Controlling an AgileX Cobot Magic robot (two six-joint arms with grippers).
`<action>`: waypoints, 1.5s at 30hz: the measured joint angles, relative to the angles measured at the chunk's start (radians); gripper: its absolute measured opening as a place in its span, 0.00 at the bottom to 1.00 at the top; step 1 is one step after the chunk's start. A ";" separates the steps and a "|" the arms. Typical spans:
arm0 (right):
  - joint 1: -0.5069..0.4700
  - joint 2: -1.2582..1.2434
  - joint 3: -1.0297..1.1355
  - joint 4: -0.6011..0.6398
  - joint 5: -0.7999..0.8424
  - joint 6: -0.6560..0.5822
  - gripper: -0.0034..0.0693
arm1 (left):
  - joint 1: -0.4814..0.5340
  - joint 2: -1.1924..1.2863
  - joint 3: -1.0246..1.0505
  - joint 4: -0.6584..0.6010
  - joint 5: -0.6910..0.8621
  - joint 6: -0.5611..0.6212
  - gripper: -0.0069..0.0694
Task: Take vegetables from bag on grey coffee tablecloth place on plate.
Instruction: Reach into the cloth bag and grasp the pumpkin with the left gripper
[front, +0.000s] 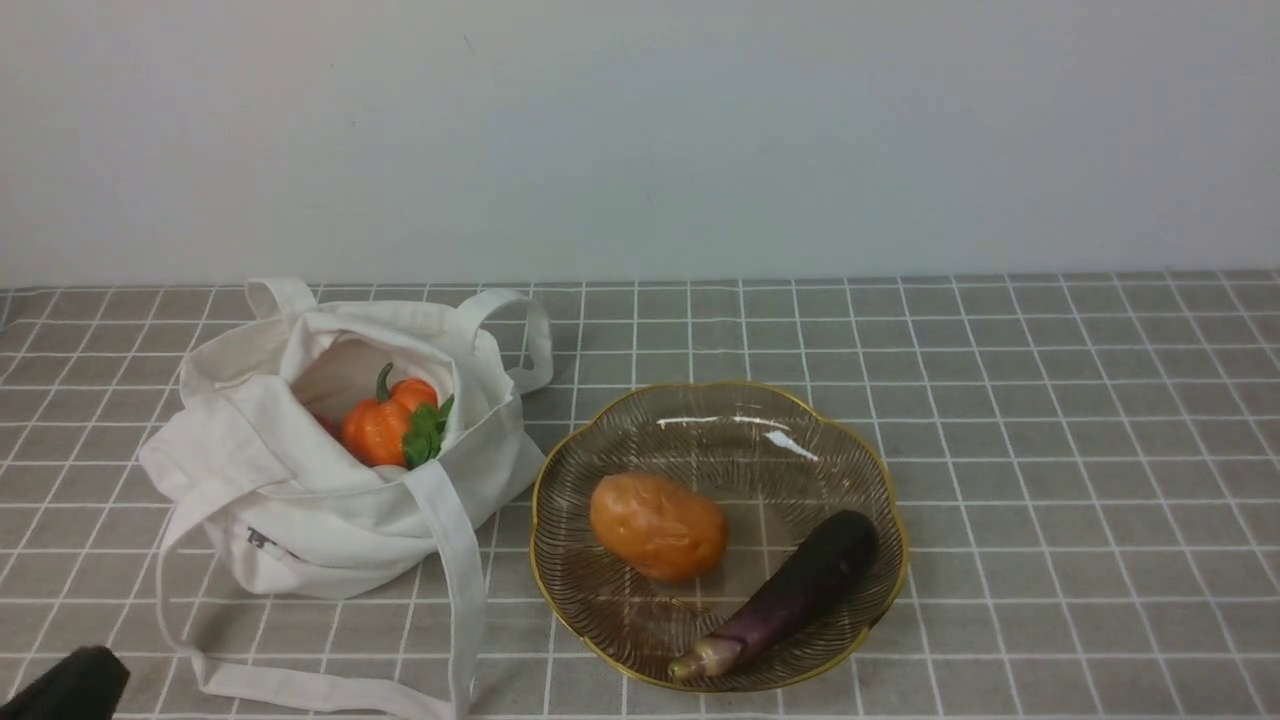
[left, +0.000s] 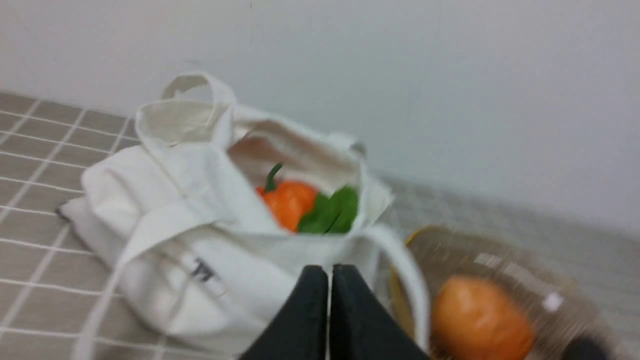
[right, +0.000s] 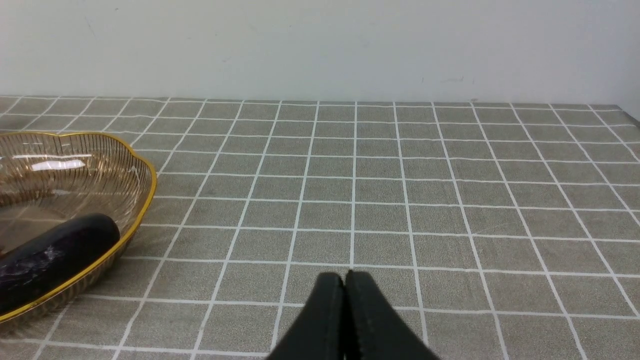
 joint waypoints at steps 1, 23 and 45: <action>0.000 0.000 0.000 0.000 0.000 0.000 0.02 | 0.000 0.000 0.000 -0.012 -0.008 -0.004 0.08; 0.000 0.000 0.000 0.000 0.000 0.000 0.02 | 0.000 0.775 -0.768 0.138 0.554 0.017 0.08; 0.000 0.000 0.000 0.000 0.000 0.000 0.02 | 0.000 1.689 -1.260 0.239 0.588 0.228 0.15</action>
